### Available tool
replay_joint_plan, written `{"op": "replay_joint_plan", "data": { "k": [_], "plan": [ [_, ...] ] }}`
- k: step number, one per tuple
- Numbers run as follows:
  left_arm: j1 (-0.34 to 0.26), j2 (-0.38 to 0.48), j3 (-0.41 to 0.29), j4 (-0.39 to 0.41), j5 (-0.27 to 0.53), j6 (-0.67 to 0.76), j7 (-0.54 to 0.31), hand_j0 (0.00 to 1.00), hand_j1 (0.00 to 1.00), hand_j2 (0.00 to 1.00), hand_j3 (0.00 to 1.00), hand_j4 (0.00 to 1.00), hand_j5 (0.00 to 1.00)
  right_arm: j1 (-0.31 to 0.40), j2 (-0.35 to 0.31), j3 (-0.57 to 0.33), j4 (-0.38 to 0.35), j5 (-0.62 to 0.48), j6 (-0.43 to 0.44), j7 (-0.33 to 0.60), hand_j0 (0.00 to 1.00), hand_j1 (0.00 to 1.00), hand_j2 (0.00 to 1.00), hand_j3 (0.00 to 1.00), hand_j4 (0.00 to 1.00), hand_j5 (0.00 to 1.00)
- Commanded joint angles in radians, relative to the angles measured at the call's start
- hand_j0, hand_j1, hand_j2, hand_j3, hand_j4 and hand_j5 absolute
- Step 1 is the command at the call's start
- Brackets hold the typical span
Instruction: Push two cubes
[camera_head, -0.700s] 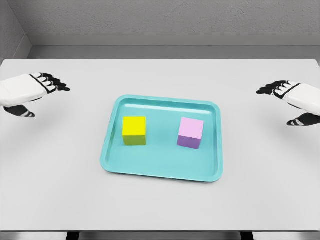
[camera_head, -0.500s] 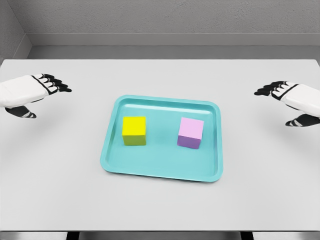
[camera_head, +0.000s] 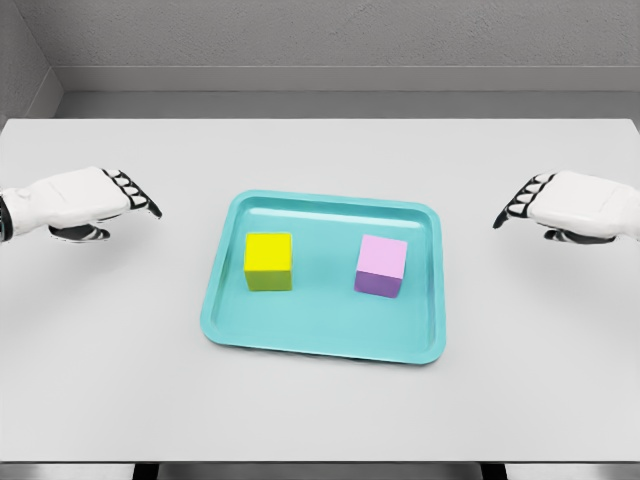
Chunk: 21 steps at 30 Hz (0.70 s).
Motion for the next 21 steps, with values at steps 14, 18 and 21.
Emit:
{"op": "replay_joint_plan", "data": {
  "k": [14,18,21],
  "plan": [
    [-0.078,-0.048,-0.181,-0.107,0.001,0.002,-0.030,0.74,0.74,0.74,0.74,0.74,0.74,0.075,0.090,0.003,-0.099,0.002,0.003,-0.022,0.63,0.63,0.63,0.63,0.63,0.63],
    [-0.078,-0.048,-0.189,-0.137,0.004,0.002,-0.030,0.74,0.74,0.74,0.74,0.74,0.74,0.077,0.086,0.008,-0.115,-0.017,0.003,-0.022,0.63,0.63,0.63,0.63,0.63,0.63],
    [-0.075,-0.048,-0.191,-0.140,0.004,0.002,-0.030,0.74,0.74,0.74,0.74,0.74,0.74,0.087,0.092,0.012,-0.115,-0.017,0.003,-0.019,0.61,0.61,0.61,0.61,0.61,0.61]
  ]
}}
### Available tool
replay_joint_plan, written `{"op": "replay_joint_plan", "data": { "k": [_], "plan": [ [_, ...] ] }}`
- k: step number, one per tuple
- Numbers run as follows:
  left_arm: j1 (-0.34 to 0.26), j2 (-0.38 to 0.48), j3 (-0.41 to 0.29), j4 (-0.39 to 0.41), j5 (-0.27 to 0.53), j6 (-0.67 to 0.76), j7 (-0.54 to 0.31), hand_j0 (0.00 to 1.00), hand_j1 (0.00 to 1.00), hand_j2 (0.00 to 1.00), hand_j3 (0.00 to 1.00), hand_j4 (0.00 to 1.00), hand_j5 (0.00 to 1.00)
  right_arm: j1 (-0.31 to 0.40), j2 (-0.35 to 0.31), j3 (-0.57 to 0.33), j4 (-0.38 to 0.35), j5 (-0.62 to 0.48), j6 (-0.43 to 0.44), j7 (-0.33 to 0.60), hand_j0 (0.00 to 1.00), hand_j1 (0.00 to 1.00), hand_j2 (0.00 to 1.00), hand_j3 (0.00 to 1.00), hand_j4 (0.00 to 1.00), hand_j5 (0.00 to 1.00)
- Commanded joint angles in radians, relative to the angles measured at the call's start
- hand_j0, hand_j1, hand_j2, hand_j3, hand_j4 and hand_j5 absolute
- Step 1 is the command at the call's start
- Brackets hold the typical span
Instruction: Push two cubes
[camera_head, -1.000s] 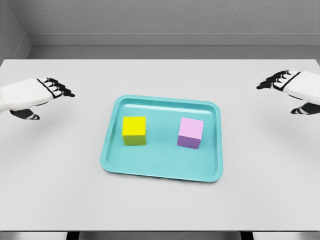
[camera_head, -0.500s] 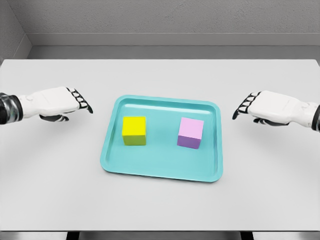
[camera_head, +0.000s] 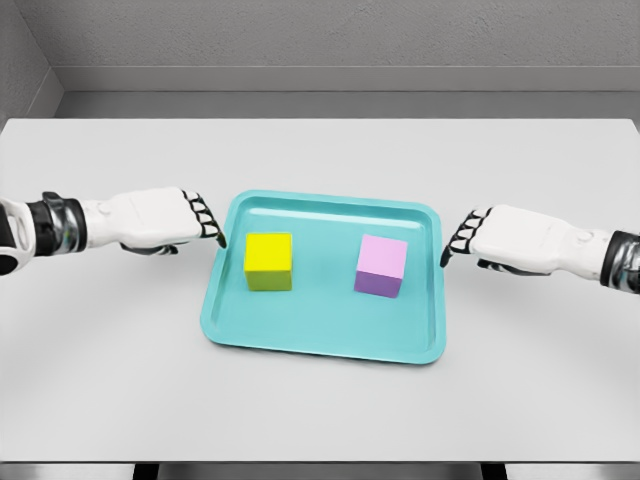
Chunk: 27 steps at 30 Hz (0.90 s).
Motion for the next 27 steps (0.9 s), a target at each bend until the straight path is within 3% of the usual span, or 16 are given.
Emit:
{"op": "replay_joint_plan", "data": {
  "k": [1,27],
  "plan": [
    [0.000,0.001,-0.002,-0.009,0.005,0.002,0.001,0.74,0.74,0.74,0.74,0.74,0.74,0.000,0.003,0.010,-0.005,-0.008,0.003,0.001,0.61,0.61,0.61,0.61,0.61,0.61],
    [0.012,-0.010,-0.018,-0.037,0.006,0.002,0.001,0.74,0.74,0.74,0.74,0.74,0.74,-0.014,0.096,0.090,0.032,0.046,0.003,0.009,0.61,0.61,0.61,0.61,0.61,0.61]
  ]
}}
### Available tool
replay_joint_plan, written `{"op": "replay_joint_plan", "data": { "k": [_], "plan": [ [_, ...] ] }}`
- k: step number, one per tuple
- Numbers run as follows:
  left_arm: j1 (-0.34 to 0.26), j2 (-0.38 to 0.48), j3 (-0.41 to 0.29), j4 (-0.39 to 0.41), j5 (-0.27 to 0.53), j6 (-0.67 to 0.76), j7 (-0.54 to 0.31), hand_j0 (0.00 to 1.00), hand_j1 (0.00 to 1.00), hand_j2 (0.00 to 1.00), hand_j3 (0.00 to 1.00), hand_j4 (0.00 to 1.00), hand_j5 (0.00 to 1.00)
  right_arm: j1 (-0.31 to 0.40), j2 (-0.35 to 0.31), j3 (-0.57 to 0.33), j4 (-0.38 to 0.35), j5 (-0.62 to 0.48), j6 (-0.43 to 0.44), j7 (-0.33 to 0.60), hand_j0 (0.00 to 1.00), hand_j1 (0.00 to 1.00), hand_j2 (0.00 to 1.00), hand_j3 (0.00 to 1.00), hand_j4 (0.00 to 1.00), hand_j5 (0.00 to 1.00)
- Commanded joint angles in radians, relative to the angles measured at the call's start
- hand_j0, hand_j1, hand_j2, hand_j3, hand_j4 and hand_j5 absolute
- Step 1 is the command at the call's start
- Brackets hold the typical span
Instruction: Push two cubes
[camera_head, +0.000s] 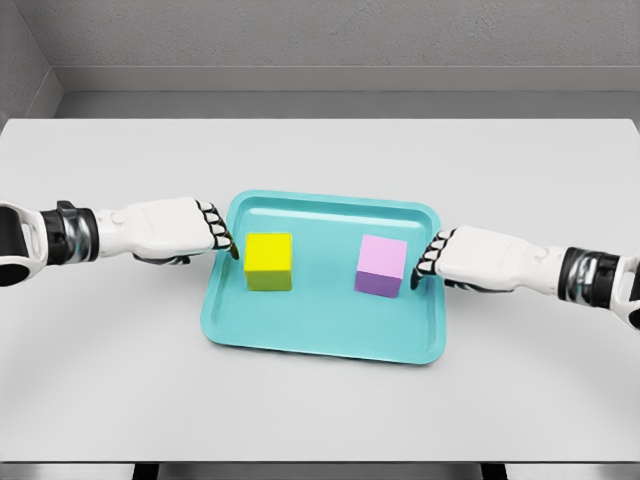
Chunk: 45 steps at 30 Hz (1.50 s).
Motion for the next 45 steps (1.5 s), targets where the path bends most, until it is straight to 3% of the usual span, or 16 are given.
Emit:
{"op": "replay_joint_plan", "data": {
  "k": [1,16,34,45],
  "plan": [
    [0.003,0.000,0.000,-0.009,0.004,0.002,0.001,0.74,0.74,0.74,0.74,0.74,0.74,0.000,0.017,0.008,0.015,0.011,0.003,0.000,0.61,0.61,0.61,0.61,0.61,0.61],
    [-0.003,-0.044,0.000,-0.012,-0.002,0.002,-0.004,0.74,0.74,0.74,0.74,0.74,0.74,-0.040,0.066,0.023,0.051,0.032,0.003,0.004,0.61,0.61,0.61,0.61,0.61,0.61],
    [-0.003,-0.098,0.001,-0.041,-0.005,0.002,-0.004,0.75,0.75,0.75,0.75,0.75,0.75,-0.103,0.111,0.022,0.152,0.066,0.003,0.006,0.61,0.61,0.61,0.61,0.61,0.61],
    [0.003,-0.107,0.001,-0.040,-0.011,0.002,-0.004,0.75,0.75,0.75,0.75,0.75,0.75,-0.123,0.186,0.037,0.186,0.106,0.003,0.006,0.61,0.61,0.61,0.61,0.61,0.61]
  ]
}}
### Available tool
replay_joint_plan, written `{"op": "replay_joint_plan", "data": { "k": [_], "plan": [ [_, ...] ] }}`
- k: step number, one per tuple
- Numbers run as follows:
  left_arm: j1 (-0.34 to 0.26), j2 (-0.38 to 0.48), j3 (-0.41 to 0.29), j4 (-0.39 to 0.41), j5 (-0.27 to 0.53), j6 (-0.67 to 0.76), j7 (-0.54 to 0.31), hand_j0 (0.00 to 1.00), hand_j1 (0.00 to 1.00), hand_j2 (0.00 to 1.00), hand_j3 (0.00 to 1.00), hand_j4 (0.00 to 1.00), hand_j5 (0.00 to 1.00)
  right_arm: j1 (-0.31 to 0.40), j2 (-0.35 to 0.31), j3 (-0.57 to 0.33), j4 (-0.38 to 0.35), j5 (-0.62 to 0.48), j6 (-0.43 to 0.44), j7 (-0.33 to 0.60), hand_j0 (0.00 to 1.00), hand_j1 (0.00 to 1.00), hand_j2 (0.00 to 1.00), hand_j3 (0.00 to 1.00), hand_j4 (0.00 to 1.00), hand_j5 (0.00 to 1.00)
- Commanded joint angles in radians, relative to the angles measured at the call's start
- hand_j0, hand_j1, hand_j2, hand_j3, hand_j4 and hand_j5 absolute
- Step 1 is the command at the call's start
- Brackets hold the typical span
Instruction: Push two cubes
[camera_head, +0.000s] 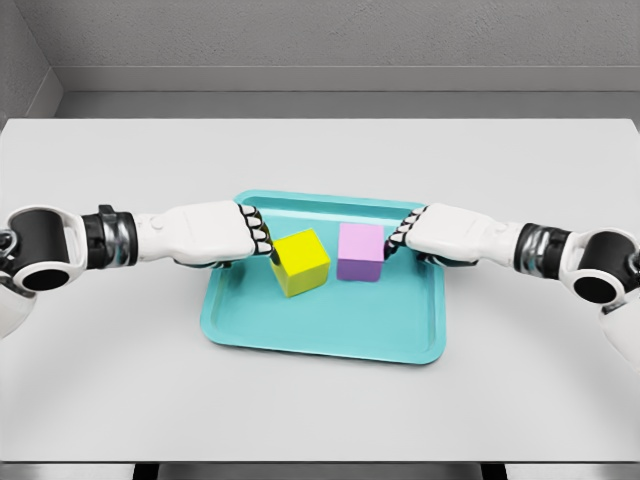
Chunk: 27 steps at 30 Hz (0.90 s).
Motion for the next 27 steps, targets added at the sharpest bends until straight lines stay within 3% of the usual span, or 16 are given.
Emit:
{"op": "replay_joint_plan", "data": {
  "k": [1,18,27],
  "plan": [
    [0.000,-0.004,-0.001,0.000,0.003,0.003,-0.001,0.75,0.75,0.75,0.75,0.75,0.75,0.000,0.013,0.003,0.006,0.013,-0.004,0.001,0.61,0.61,0.61,0.61,0.61,0.61],
    [0.005,0.013,0.004,0.012,0.009,0.003,-0.002,0.81,0.81,0.81,0.81,0.81,0.81,-0.081,0.051,0.010,0.121,0.052,-0.004,0.001,0.61,0.61,0.61,0.61,0.61,0.61],
    [0.014,0.047,0.007,0.035,0.009,0.003,-0.002,0.81,0.81,0.81,0.81,0.81,0.81,-0.083,0.086,0.036,0.119,0.062,-0.004,0.001,0.61,0.61,0.61,0.61,0.61,0.61]
  ]
}}
